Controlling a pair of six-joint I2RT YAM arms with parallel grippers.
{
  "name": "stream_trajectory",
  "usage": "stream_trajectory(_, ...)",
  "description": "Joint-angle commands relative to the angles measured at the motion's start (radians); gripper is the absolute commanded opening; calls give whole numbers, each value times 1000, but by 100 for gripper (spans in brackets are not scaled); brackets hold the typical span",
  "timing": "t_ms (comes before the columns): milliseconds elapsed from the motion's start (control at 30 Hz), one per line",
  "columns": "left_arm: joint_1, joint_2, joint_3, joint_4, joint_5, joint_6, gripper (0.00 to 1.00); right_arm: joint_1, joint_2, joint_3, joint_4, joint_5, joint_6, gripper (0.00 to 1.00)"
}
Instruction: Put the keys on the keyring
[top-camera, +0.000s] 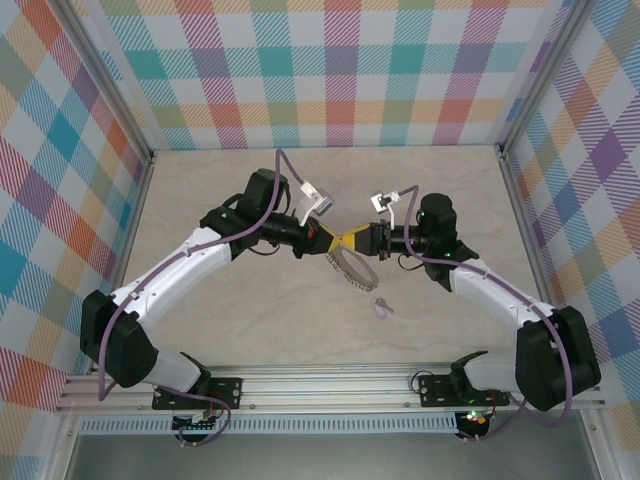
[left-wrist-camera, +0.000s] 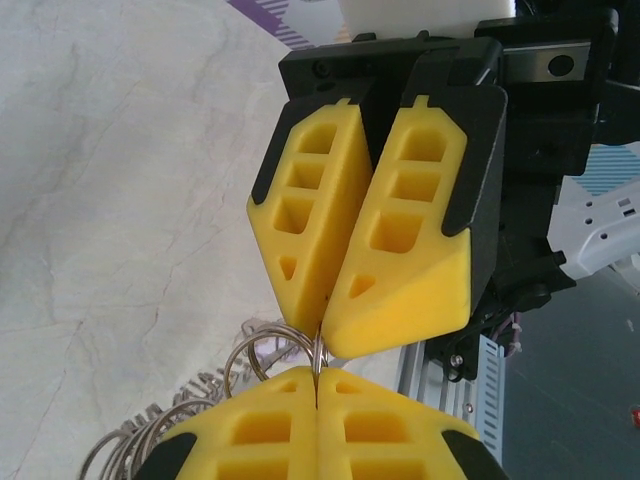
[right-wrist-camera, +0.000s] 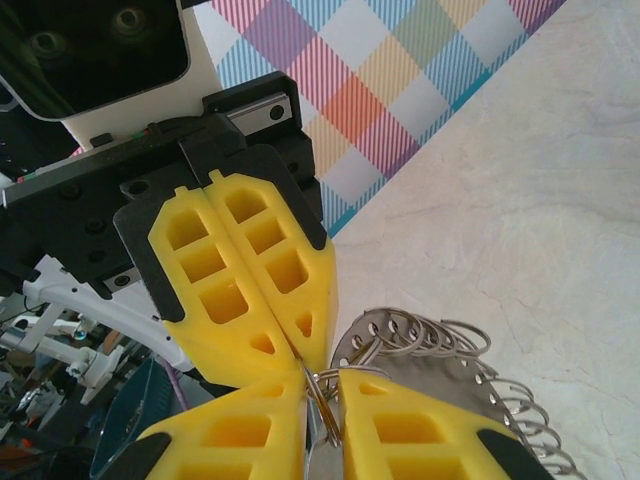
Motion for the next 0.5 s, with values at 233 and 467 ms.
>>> stream_trajectory(233,-4,0,38,25,28,18,0,27,19,27,13,-65,-20,0)
stream_trajectory(467,-3,2,44,20,-34,-6,7,34,-5,13,-34,33,-59,0)
